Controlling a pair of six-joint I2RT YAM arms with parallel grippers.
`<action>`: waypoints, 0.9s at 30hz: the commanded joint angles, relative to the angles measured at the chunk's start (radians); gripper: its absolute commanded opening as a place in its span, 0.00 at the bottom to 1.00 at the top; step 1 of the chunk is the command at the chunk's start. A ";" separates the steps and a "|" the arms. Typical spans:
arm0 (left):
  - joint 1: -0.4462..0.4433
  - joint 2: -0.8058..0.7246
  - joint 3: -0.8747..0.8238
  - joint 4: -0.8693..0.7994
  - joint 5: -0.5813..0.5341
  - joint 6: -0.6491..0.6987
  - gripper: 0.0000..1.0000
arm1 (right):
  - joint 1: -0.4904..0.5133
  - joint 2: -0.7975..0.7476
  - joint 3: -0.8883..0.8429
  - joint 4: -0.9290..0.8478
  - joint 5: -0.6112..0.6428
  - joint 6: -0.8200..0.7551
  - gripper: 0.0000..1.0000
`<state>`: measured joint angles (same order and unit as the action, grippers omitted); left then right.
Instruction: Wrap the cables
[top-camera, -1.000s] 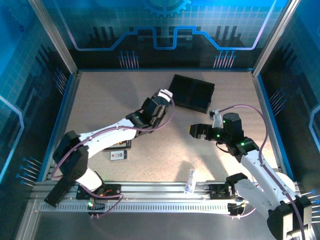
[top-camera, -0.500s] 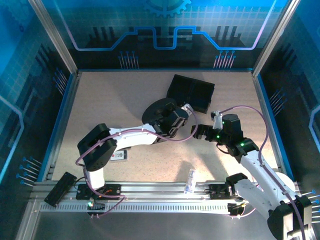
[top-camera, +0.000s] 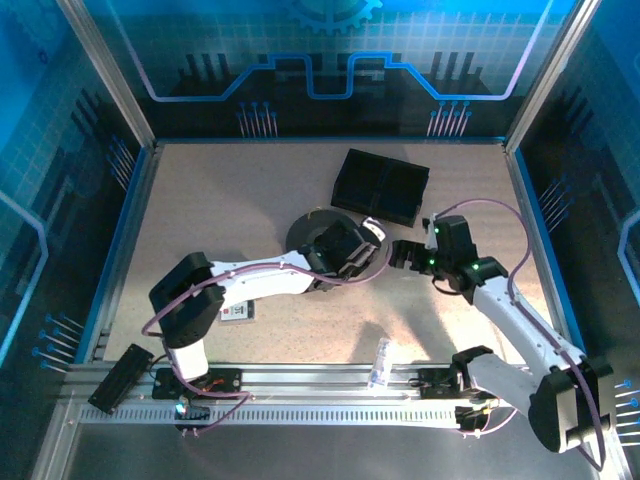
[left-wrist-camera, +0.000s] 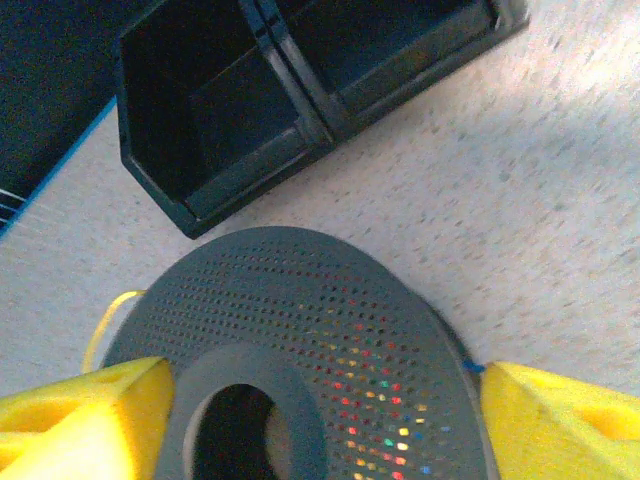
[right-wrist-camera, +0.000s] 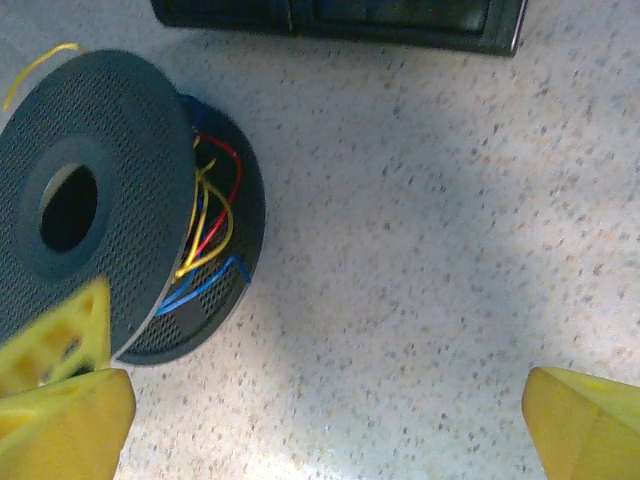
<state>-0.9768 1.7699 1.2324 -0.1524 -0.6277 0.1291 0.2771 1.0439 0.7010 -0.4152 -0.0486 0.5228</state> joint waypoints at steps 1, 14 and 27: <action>0.011 -0.101 0.012 -0.039 0.171 -0.136 0.87 | -0.018 0.051 0.063 -0.022 0.060 -0.025 1.00; 0.200 -0.420 -0.193 -0.068 0.237 -0.329 0.99 | -0.105 0.491 0.378 -0.028 0.127 -0.170 0.98; 0.737 -0.757 -0.813 0.456 0.304 -0.203 0.99 | -0.148 0.292 -0.066 0.700 0.201 -0.439 1.00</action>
<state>-0.3485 1.0416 0.4454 0.1352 -0.3786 -0.0937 0.1528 1.3792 0.6796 0.0479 0.1074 0.1841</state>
